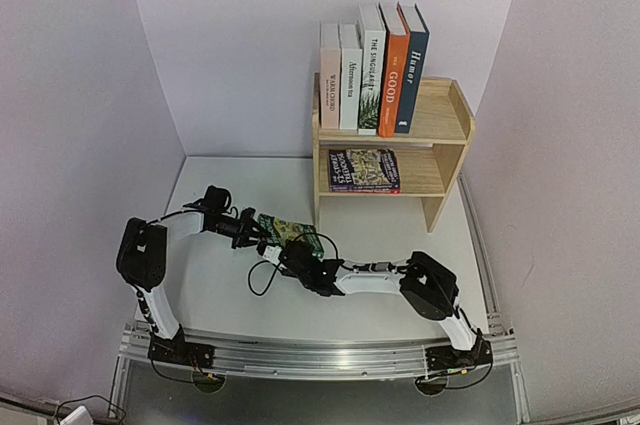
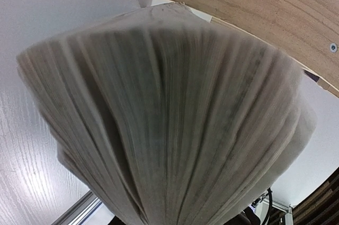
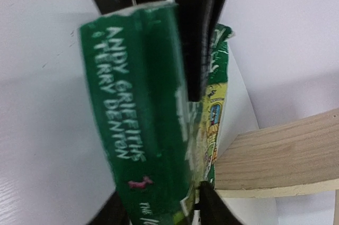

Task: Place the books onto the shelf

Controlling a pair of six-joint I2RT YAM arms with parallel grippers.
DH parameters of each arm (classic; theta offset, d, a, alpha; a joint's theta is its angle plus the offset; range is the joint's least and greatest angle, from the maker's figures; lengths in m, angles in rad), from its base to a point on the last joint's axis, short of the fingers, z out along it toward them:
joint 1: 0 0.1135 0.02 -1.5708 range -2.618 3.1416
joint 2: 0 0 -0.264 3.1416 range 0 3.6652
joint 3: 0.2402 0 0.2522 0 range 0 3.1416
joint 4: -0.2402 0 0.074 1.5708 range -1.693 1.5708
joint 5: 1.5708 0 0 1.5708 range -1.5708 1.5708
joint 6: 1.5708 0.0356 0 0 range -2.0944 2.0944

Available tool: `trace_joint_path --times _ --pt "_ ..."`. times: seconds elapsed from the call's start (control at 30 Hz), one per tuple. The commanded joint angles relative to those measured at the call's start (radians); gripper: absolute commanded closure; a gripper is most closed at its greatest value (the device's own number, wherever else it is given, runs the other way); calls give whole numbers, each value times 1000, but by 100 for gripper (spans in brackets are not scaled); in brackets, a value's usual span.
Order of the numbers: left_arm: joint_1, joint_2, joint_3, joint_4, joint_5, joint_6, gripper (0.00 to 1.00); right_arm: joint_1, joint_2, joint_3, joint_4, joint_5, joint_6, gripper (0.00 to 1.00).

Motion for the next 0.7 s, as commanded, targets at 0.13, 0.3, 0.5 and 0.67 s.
trace_joint_path --times 0.13,0.3,0.5,0.67 --pt "20 -61 15 36 73 53 98 14 -53 -3 71 75 -36 100" --pt "72 -76 167 -289 -138 386 2 37 -267 -43 -197 -44 38 100" --pt "149 -107 241 -384 -251 507 0 40 -493 61 -738 -58 64 100" --pt "150 -111 224 -379 -260 518 0 39 -616 194 -976 -16 -39 100"
